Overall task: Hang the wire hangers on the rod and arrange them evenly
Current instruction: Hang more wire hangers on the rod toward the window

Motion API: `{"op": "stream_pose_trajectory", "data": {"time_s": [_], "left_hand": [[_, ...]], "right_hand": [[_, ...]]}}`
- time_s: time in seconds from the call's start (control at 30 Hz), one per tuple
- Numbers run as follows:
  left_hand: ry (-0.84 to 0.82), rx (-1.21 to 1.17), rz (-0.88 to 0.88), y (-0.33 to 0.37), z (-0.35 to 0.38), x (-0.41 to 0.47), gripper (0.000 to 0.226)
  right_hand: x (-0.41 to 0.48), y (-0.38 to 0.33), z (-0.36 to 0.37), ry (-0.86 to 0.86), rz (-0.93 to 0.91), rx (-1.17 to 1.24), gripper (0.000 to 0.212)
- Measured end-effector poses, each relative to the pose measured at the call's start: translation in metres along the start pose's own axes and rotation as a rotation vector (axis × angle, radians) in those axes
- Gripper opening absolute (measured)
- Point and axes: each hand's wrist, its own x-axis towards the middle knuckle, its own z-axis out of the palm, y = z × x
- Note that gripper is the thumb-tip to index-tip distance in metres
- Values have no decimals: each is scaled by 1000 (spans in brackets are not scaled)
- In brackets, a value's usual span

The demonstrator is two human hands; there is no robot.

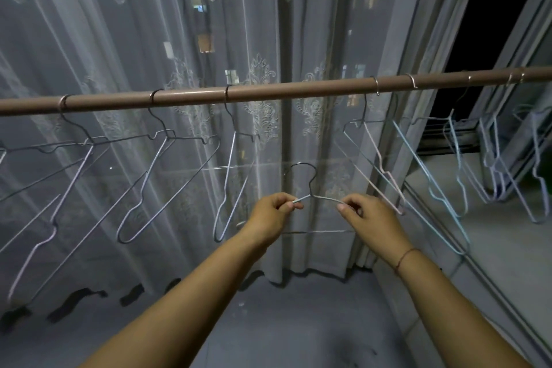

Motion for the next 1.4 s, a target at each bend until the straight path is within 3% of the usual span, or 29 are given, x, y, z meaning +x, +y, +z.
{"op": "stream_pose_trajectory", "data": {"time_s": [0.17,0.3,0.4,0.47,0.67,0.8,0.93,1.1,1.2,1.3,1.4], "left_hand": [[176,41,54,0,-4,1,17],[357,6,145,11,1,-4,25],[132,-214,134,30,12,-13,8],[-9,-277,123,43,18,-15,17],[-28,-413,224,89,10,-5,15],[3,-392,252,106,-4,15,23],[40,-392,141,94,-13,35,28],[71,-360,76,71,-10,43,26],[188,-293,115,65,-9,44,15],[409,-184,272,69,-7,39,33],[311,-173,434,87,7,27,18]], "right_hand": [[-25,-16,-6,-15,162,358,24],[-40,-33,-1,37,284,562,26],[-47,-52,-5,74,286,653,26],[-47,-67,-10,105,249,657,26],[-18,-103,-22,237,187,728,26],[9,-121,-21,267,179,734,27],[23,-124,-2,232,262,746,29],[22,-116,15,161,341,732,27],[18,-111,11,146,287,600,20],[12,-107,-12,335,168,412,20],[8,-94,-47,587,103,276,17]]}}
